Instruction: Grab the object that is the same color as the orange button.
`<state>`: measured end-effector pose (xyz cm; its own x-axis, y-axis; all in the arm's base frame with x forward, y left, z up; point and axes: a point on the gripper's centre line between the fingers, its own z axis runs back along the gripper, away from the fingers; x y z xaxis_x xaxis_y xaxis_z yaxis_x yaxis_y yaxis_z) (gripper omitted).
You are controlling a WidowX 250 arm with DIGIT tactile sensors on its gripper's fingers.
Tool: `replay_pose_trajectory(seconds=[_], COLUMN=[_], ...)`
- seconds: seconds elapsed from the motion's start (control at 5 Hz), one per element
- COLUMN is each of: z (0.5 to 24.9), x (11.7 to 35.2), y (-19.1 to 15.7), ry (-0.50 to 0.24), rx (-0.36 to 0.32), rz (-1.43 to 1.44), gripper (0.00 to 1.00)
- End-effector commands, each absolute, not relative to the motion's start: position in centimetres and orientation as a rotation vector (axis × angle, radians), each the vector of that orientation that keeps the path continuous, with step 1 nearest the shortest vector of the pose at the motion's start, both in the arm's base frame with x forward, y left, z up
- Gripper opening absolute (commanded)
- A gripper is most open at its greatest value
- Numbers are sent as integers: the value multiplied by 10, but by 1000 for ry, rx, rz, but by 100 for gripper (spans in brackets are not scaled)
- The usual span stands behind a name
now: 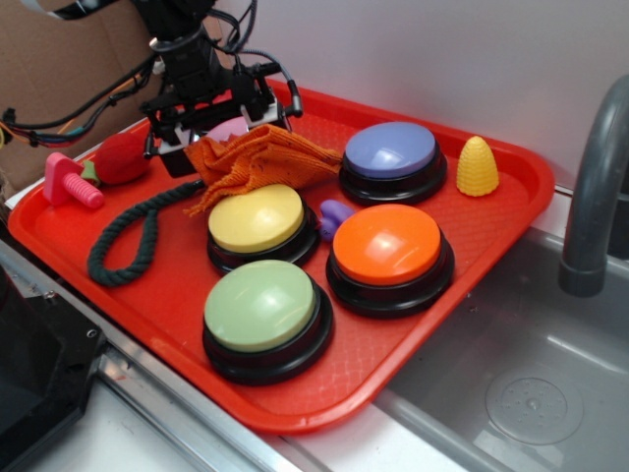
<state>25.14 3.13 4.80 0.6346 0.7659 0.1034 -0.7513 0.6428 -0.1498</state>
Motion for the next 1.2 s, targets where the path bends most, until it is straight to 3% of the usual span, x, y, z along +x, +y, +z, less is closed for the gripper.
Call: replay_pose_trajectory(seconds=[0.0,0.2,0.8,1.0], z=[48,51,61,87], x=[252,251,252,249], y=[26,25,27,32], ry=[-190,-198,-182,-212], rx=[-118,-123,-99,-54], rz=[807,806,828,826], gripper=[37,0,0,0])
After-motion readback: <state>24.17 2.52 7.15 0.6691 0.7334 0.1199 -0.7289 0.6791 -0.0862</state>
